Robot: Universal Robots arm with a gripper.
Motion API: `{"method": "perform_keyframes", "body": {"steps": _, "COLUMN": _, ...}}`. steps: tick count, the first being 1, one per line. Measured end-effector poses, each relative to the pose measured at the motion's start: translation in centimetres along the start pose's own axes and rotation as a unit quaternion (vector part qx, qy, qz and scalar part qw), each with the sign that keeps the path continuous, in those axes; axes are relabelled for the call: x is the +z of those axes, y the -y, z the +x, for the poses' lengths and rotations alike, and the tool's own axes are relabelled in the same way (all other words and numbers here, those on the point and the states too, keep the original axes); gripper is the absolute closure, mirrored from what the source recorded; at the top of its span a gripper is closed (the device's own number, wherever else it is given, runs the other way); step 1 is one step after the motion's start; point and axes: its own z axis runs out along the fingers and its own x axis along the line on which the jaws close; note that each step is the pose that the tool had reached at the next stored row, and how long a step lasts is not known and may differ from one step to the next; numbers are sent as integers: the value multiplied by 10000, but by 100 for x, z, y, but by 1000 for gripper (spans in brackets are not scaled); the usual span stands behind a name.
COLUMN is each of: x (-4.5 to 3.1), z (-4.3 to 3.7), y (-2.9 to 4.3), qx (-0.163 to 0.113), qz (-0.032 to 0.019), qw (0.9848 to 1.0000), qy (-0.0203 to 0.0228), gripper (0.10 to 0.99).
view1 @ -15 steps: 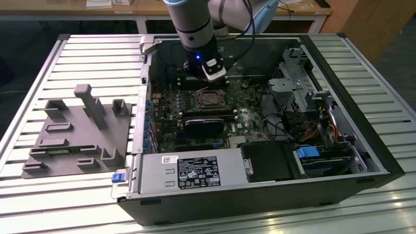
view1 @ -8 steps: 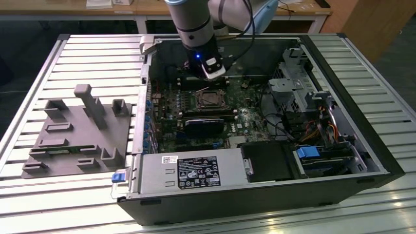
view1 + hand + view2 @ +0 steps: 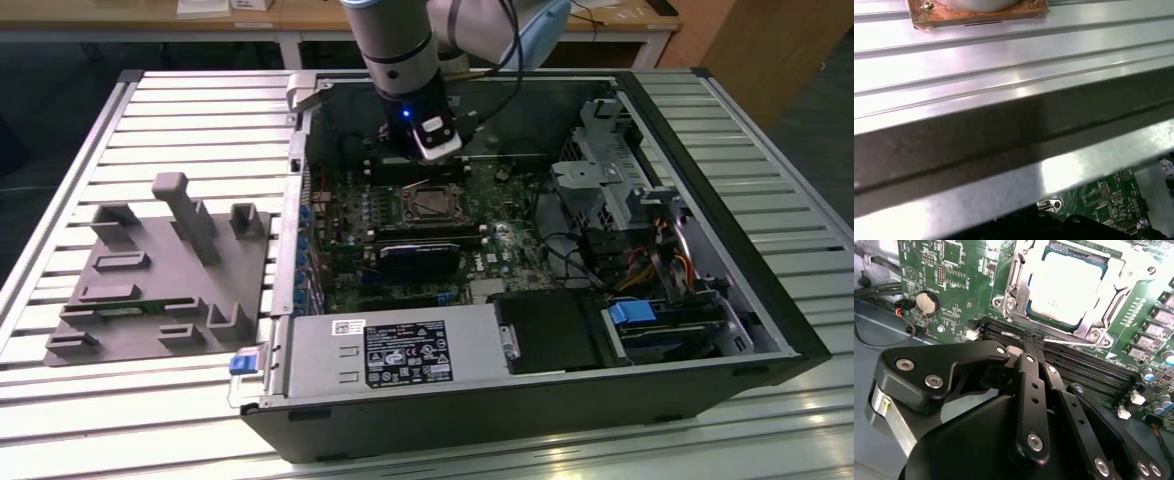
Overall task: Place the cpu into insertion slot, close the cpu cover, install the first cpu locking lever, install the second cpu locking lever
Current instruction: 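Install the first cpu locking lever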
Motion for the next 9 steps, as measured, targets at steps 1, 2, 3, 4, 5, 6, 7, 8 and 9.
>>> {"method": "perform_keyframes", "body": {"steps": 1, "x": 3, "z": 2, "y": -5, "qx": 6, "qz": 6, "qw": 10000, "qy": 3, "gripper": 984}}
{"method": "perform_keyframes", "body": {"steps": 2, "x": 5, "z": 3, "y": -7, "qx": 15, "qz": 11, "qw": 10000, "qy": 6, "gripper": 984}}
{"method": "perform_keyframes", "body": {"steps": 3, "x": 9, "z": 4, "y": -7, "qx": 26, "qz": 17, "qw": 10000, "qy": 9, "gripper": 984}}
{"method": "perform_keyframes", "body": {"steps": 4, "x": 12, "z": 4, "y": -6, "qx": 42, "qz": 24, "qw": 10000, "qy": 13, "gripper": 984}}
{"method": "perform_keyframes", "body": {"steps": 5, "x": 15, "z": 5, "y": -6, "qx": 59, "qz": 32, "qw": 10000, "qy": 18, "gripper": 984}}
{"method": "perform_keyframes", "body": {"steps": 6, "x": 19, "z": 6, "y": -5, "qx": 80, "qz": 41, "qw": 10000, "qy": 23, "gripper": 984}}
{"method": "perform_keyframes", "body": {"steps": 7, "x": 23, "z": 7, "y": -4, "qx": 104, "qz": 49, "qw": 9999, "qy": 29, "gripper": 984}}
{"method": "perform_keyframes", "body": {"steps": 8, "x": 27, "z": 8, "y": -3, "qx": 129, "qz": 56, "qw": 9999, "qy": 35, "gripper": 984}}
{"method": "perform_keyframes", "body": {"steps": 9, "x": 32, "z": 9, "y": -2, "qx": 154, "qz": 63, "qw": 9999, "qy": 40, "gripper": 984}}
